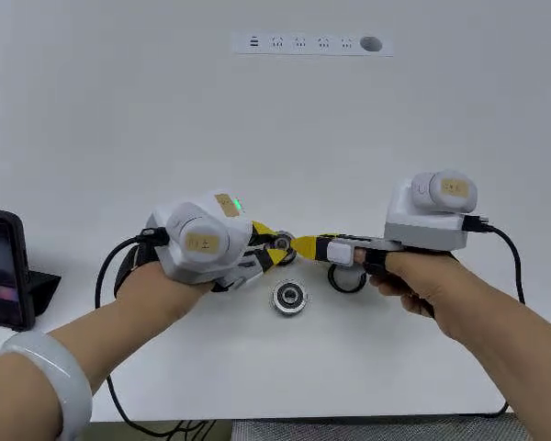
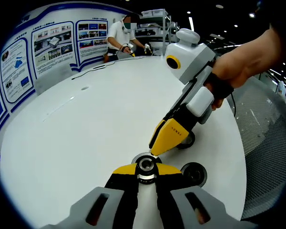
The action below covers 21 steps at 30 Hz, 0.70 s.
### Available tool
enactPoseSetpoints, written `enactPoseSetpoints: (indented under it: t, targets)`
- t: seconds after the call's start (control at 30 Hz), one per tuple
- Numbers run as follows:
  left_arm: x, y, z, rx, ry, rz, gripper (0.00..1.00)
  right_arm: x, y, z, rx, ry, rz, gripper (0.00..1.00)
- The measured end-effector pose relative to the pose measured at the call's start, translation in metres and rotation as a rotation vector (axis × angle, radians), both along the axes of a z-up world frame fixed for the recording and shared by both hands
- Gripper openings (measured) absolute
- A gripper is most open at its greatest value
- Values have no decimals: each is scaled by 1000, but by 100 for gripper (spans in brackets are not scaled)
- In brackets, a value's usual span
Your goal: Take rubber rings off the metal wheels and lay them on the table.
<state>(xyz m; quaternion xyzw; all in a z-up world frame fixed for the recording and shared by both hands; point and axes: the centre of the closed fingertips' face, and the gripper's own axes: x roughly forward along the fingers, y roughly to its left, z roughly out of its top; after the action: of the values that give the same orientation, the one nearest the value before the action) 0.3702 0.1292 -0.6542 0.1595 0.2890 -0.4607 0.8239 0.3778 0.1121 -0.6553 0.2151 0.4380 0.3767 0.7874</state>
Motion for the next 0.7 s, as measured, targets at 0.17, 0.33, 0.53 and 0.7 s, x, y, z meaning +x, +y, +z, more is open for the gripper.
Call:
enactPoseSetpoints:
  t: [0.17,0.33,0.53,0.7]
  targets:
    - [0,0,1,3,2,0,13,2,3,-3,2,10,10,20]
    - [0,0,1,4,2,1,13,3,5,-5,12,26,14,20]
    - [0,0,1,4,2,3,13,2,8,-7,44,68,15,20]
    - [0,0,1,5,2,3,13,3,11,-9,58,93,22,22]
